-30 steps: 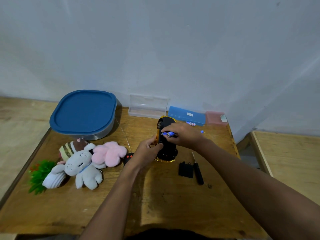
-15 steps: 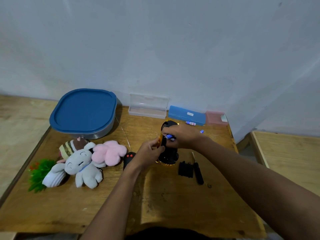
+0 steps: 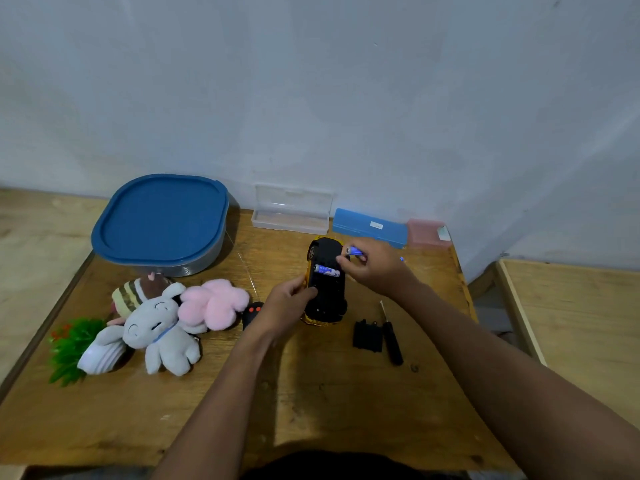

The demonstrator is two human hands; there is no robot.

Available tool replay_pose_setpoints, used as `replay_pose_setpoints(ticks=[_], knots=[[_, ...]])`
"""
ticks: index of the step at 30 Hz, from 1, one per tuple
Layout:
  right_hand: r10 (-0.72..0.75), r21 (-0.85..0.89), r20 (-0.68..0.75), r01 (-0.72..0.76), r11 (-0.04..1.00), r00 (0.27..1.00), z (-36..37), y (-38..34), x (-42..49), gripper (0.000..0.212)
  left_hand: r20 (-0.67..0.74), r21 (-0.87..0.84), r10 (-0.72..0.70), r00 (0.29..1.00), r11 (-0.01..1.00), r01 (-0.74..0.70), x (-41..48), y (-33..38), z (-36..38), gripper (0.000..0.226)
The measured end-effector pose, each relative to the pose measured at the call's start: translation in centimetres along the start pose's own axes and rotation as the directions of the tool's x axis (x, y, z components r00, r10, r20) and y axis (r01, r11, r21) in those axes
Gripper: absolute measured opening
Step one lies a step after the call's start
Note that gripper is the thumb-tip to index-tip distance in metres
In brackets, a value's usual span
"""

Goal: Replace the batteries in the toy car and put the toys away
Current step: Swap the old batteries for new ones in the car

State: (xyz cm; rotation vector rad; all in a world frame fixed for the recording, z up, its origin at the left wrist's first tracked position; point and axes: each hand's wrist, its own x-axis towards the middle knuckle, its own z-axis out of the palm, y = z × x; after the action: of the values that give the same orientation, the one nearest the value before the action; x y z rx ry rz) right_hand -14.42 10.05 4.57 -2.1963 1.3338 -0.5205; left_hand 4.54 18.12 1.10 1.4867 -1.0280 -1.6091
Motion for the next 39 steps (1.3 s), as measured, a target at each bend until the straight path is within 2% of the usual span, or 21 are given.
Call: replay_pose_setpoints(ticks=[3,7,10,14,17,19,23,28,33,39], knots=[[0.188,0.158,-0.075,-0.175,0.972,0.979,1.1,0.1,-0.8,0.026,-0.030,-0.034,-0.031,0.999,0.999,0.030,0.1,0.3,0.0,0.038],[0.339,0.228,-0.081,-0.314,0.922,0.937,2.4,-0.6,-1.9,0.033,-0.054,-0.064,-0.026,0.998,0.998,0.022,0.4,-0.1,0.1,0.047],[0.351,0.261,-0.149,-0.305,0.916,0.924,2.8,-1.8,-2.6,0.015,-0.065,-0.059,0.022,0.998,0.998,-0.026,0.0,0.3,0.5,0.036],[0.376,0.264,-0.222,-0.315,0.911,0.900,3.4,-3.1,-3.1,0.017,-0.064,-0.063,0.060,0.996,0.996,-0.064,-0.1,0.4,0.9,0.033],[0.389,0.270,-0.249,-0.322,0.907,0.887,3.8,-3.6,-3.4,0.018,-0.085,-0.072,0.075,0.994,0.994,-0.081,-0.1,0.4,1.3,0.041],[0.423,0.295,-0.257,-0.346,0.891,0.869,4.0,-3.7,-3.3,0.019,-0.097,-0.078,0.088,0.991,0.992,-0.095,-0.2,0.6,1.6,0.037],[0.559,0.402,-0.223,-0.447,0.799,0.799,4.3,-3.9,-2.8,0.026,-0.113,-0.003,0.147,0.983,0.989,-0.148,-0.6,0.8,2.1,0.039],[0.648,0.444,-0.199,-0.522,0.729,0.735,4.2,-3.8,-2.5,0.036,-0.100,0.030,0.209,0.973,0.978,-0.207,-1.2,0.5,2.8,0.042],[0.710,0.480,-0.160,-0.574,0.663,0.686,4.5,-3.5,-2.7,0.032,-0.079,0.061,0.258,0.963,0.965,-0.254,-1.1,0.0,3.2,0.036],[0.765,0.548,-0.080,-0.613,0.570,0.639,5.0,-3.4,-2.5,0.021,-0.062,0.033,0.263,0.963,0.965,-0.262,-1.3,-0.4,3.6,0.043]])
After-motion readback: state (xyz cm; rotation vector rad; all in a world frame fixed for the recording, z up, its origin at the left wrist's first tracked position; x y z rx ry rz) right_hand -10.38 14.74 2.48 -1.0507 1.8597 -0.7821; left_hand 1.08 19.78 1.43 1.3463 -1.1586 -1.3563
